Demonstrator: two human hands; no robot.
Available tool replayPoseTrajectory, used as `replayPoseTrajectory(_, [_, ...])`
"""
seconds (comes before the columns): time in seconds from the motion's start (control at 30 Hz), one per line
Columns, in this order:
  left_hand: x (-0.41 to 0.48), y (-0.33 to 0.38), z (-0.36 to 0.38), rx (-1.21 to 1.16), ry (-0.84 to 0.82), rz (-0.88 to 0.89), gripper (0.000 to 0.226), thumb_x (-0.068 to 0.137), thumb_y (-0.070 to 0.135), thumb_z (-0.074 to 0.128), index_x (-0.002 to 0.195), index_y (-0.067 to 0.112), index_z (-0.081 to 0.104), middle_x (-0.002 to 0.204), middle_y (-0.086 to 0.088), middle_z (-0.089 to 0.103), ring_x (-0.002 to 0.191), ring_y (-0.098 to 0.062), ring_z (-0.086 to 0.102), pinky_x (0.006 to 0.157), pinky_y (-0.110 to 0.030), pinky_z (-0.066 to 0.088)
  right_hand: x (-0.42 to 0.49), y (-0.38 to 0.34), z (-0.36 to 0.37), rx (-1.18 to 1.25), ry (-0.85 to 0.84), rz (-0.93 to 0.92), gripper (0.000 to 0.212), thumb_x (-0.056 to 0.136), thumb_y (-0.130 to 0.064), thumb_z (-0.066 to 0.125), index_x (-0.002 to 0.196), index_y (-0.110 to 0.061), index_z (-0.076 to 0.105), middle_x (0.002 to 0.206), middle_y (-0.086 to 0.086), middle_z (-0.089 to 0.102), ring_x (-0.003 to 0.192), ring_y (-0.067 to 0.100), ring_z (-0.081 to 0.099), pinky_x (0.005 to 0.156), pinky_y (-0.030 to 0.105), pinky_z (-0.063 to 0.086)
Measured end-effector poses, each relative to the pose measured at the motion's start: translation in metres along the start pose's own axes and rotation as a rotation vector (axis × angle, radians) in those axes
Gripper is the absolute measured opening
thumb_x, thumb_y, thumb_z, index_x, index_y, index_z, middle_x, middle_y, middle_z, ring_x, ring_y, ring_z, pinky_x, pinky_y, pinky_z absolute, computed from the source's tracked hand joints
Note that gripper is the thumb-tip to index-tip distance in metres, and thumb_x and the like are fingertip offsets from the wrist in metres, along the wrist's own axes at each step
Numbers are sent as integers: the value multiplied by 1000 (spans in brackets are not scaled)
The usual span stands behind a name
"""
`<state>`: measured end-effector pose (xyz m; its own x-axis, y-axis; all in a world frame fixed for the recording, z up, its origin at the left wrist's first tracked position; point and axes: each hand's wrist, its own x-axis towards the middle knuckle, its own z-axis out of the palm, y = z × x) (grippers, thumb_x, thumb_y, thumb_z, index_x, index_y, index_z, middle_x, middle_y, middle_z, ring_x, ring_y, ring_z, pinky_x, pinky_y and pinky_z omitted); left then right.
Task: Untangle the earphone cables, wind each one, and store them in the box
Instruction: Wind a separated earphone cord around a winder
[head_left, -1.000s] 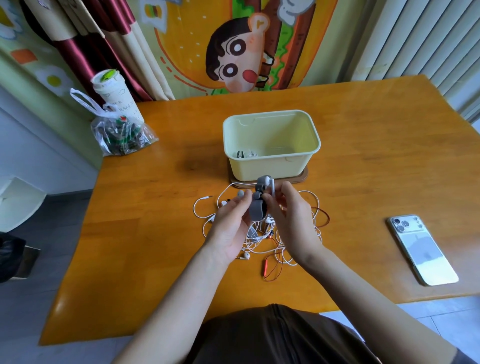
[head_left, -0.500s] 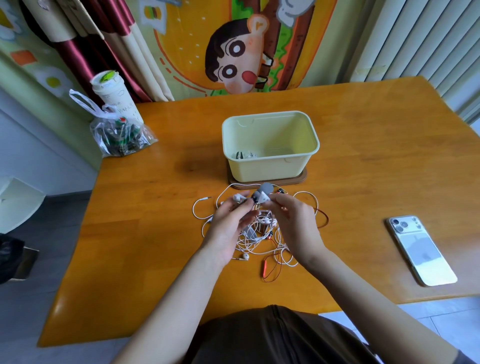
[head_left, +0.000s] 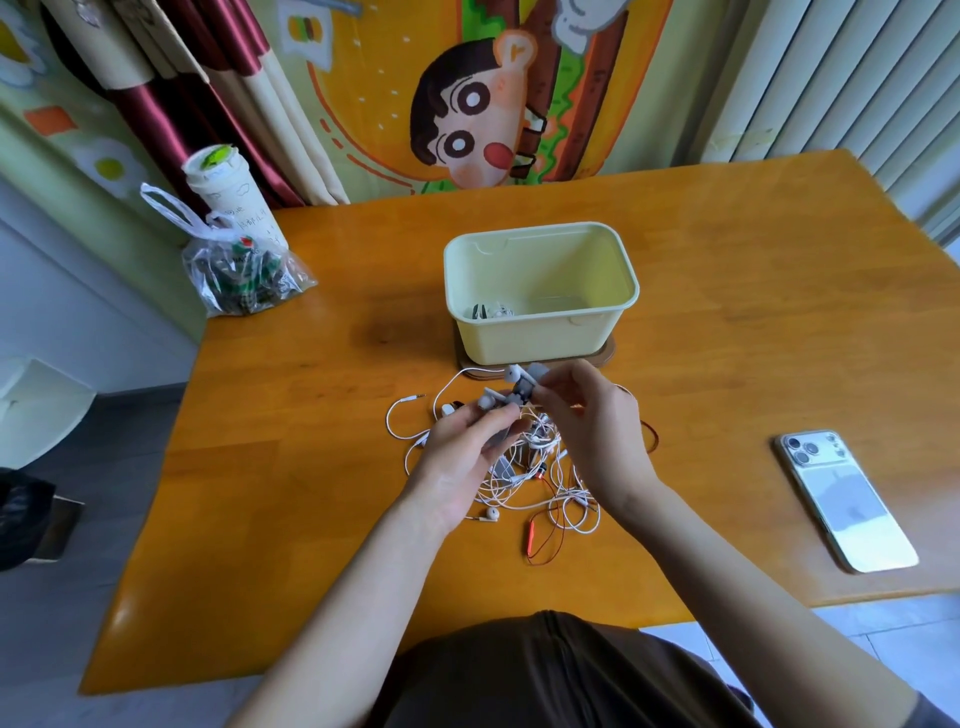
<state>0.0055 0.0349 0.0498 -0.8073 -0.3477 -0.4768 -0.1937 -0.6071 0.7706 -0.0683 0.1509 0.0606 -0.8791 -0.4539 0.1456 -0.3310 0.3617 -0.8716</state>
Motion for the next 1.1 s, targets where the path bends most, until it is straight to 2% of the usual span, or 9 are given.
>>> replayPoseTrajectory(0.13, [0, -2, -4, 159, -29, 12, 16, 87, 4, 61, 99, 13, 66, 87, 0, 72, 88, -13, 64, 80, -26, 49, 0, 3, 0, 6, 33, 2, 3, 87, -12, 65, 87, -15, 66, 72, -16, 61, 69, -2, 61, 61, 7, 44])
replayPoseTrajectory(0.3, [3, -2, -9, 368, -43, 90, 34, 82, 4, 69, 111, 20, 63, 107, -6, 71, 104, -20, 65, 92, -32, 51, -2, 4, 3, -42, 70, -59, 12, 90, -9, 61, 98, -12, 68, 88, -5, 68, 78, 4, 61, 67, 7, 43])
replayPoseTrajectory(0.47, [5, 0, -12, 520, -70, 179, 40, 81, 0, 71, 111, 23, 61, 110, -5, 69, 100, -18, 67, 78, -23, 55, -4, 4, -1, -3, 38, 3, 7, 86, -11, 66, 88, -17, 65, 77, -17, 62, 76, -11, 59, 65, 3, 42])
replayPoseTrajectory(0.57, [5, 1, -12, 619, -93, 210, 40, 81, 3, 71, 115, 21, 62, 107, -4, 70, 98, -18, 67, 77, -24, 56, -6, 5, 0, -29, 22, 3, 7, 87, -15, 66, 86, -22, 65, 78, -18, 62, 77, -10, 59, 67, 2, 41])
replayPoseTrajectory(0.67, [2, 2, -10, 659, -132, 233, 36, 81, 0, 69, 107, 24, 62, 97, 1, 71, 86, -9, 68, 60, -12, 48, -7, 10, 2, -76, 30, -2, 4, 86, -19, 67, 86, -22, 68, 83, -10, 65, 78, -5, 59, 70, 3, 42])
replayPoseTrajectory(0.73, [1, 1, -9, 643, -146, 211, 37, 82, -2, 68, 105, 26, 61, 94, 2, 71, 83, -8, 69, 55, -15, 49, -9, 11, 3, -77, 34, -3, 3, 86, -19, 67, 87, -21, 69, 85, -7, 64, 79, -3, 57, 69, 3, 41])
replayPoseTrajectory(0.87, [3, -4, -7, 502, -133, 100, 30, 84, 5, 68, 112, 15, 62, 103, -7, 71, 99, -21, 68, 83, -38, 56, -12, 8, 4, -77, 24, -51, 8, 86, -14, 66, 92, -13, 72, 87, -5, 58, 78, -5, 53, 68, 1, 38])
replayPoseTrajectory(0.97, [2, -3, -4, 297, -97, 1, 12, 92, 15, 59, 103, 12, 63, 92, -9, 69, 93, -25, 66, 69, -37, 58, -13, 5, 5, -89, 17, -138, 12, 86, -8, 65, 96, -10, 73, 88, -3, 56, 79, -6, 52, 69, -1, 38])
replayPoseTrajectory(1.1, [4, 0, -5, 208, -13, -37, 24, 93, 28, 58, 111, 11, 61, 92, -8, 68, 94, -29, 66, 67, -38, 58, -15, 4, 8, -98, -32, -176, 19, 87, -6, 63, 102, -13, 72, 90, -5, 56, 82, -7, 54, 72, 2, 42])
